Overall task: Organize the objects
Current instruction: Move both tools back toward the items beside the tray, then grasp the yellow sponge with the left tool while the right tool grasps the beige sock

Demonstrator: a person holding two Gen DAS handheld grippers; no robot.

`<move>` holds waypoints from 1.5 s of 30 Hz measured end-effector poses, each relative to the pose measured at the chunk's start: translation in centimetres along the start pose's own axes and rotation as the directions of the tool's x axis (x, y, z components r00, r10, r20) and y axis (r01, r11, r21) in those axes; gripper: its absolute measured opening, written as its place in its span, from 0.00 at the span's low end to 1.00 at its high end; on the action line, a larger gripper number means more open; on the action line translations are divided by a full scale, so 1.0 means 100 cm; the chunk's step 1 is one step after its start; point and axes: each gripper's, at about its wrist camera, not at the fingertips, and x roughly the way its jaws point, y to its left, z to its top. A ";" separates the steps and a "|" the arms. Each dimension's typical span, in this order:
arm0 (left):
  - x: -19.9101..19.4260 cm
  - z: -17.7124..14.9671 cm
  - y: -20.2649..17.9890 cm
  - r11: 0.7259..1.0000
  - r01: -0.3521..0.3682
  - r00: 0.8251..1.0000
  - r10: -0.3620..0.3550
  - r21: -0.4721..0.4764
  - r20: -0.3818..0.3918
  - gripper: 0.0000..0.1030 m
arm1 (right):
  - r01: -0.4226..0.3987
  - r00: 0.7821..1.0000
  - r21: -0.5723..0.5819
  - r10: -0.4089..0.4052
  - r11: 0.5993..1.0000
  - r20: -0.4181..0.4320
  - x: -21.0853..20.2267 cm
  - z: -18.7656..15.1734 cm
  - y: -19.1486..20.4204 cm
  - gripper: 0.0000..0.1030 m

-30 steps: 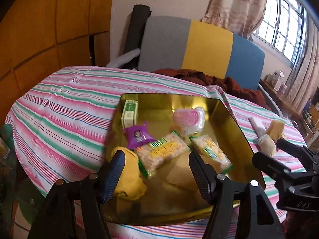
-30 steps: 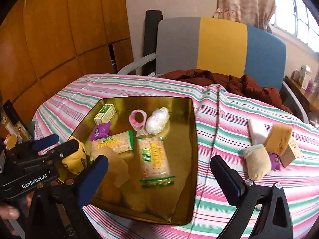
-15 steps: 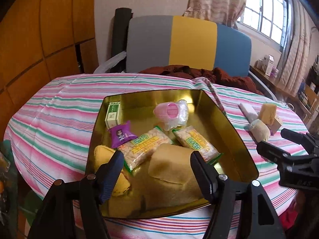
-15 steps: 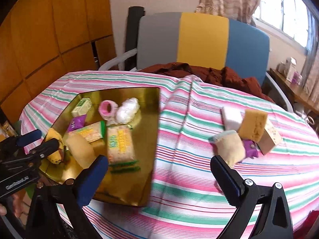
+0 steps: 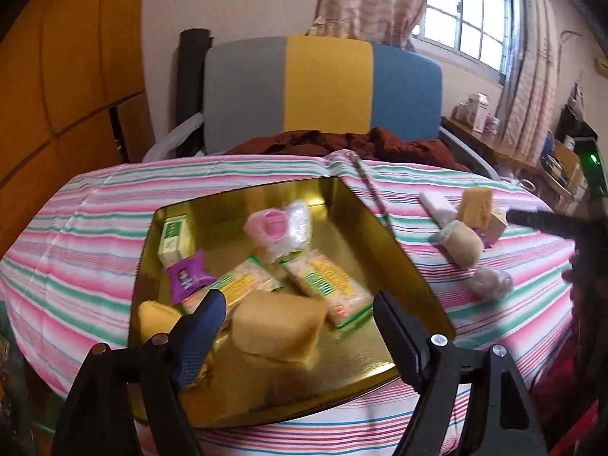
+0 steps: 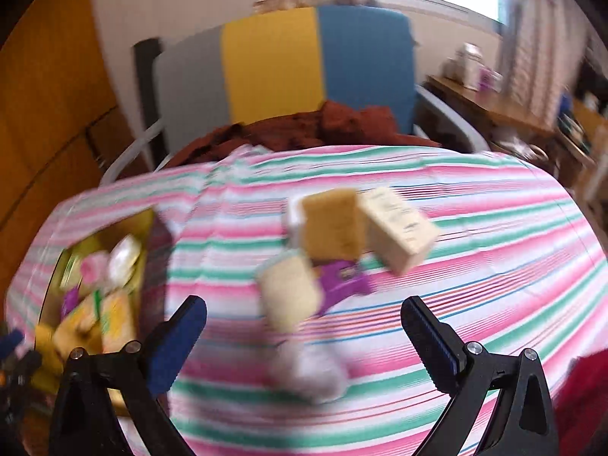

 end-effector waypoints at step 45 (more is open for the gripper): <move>0.179 0.100 -0.250 0.944 0.308 0.937 -0.279 0.119 -0.210 0.90 | 0.005 0.999 0.476 0.011 0.879 -0.031 0.045 0.030 -0.158 1.00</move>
